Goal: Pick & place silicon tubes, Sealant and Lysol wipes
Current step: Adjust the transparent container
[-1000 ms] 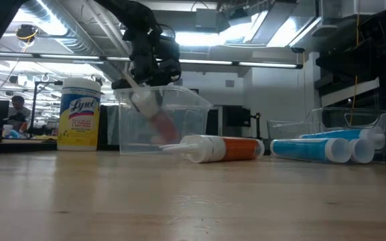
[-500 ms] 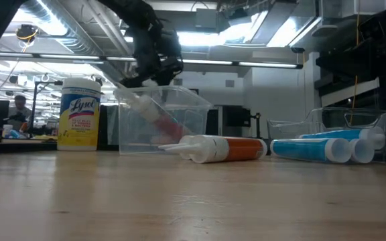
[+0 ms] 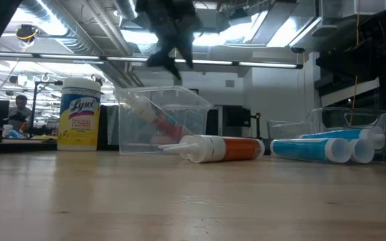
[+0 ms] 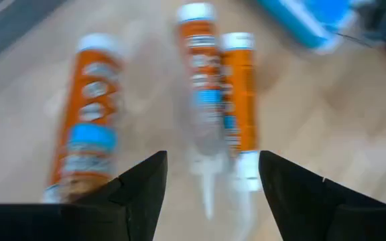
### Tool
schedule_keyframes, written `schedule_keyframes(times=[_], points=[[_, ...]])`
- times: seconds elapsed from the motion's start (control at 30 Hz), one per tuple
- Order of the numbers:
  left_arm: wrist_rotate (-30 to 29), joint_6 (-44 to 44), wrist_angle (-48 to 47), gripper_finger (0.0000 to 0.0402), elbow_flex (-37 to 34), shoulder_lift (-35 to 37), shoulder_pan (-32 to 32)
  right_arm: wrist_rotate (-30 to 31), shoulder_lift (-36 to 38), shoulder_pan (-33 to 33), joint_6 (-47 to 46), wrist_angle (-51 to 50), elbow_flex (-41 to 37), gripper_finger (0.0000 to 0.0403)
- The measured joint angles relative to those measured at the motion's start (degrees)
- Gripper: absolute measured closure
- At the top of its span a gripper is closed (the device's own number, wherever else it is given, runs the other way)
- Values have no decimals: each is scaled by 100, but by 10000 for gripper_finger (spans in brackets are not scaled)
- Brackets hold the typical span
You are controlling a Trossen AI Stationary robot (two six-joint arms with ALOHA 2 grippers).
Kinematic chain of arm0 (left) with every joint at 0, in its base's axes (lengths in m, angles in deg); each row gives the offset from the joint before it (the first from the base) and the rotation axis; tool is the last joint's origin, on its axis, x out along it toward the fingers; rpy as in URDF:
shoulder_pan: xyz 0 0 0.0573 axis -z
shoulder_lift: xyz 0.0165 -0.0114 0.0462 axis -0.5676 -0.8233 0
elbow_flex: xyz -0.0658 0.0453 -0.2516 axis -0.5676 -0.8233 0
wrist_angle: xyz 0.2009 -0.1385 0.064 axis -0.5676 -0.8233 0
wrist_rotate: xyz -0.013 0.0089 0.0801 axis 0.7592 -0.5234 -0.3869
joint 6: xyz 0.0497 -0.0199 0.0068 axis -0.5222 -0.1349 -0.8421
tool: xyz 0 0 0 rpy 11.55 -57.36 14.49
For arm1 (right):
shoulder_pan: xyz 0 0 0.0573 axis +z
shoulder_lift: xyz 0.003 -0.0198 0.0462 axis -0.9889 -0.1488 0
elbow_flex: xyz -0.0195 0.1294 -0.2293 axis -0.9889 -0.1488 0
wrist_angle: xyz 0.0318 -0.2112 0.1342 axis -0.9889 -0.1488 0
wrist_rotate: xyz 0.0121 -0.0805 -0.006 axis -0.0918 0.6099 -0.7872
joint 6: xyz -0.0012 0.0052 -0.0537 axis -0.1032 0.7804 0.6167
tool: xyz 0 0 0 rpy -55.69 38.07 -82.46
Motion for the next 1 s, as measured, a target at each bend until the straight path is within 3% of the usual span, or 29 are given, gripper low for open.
schedule_keyframes(times=[0.23, 0.33, 0.67, 1.0], points=[[-38, -239, 795, 174, 44, -1, 1031, 0, 0, -1, 0, 0, 2, 378], [-320, -405, 1200, 175, 31, -1, 1477, 0, 0, -1, 0, -1, 1, 378], [-2317, -1680, 2099, 176, 26, -40, 2631, 0, 1, 0, 0, -1, 2, 378], [-3966, -2300, 1888, 178, 20, -90, 3047, 0, 1, 0, 0, 1, 0, 378]])
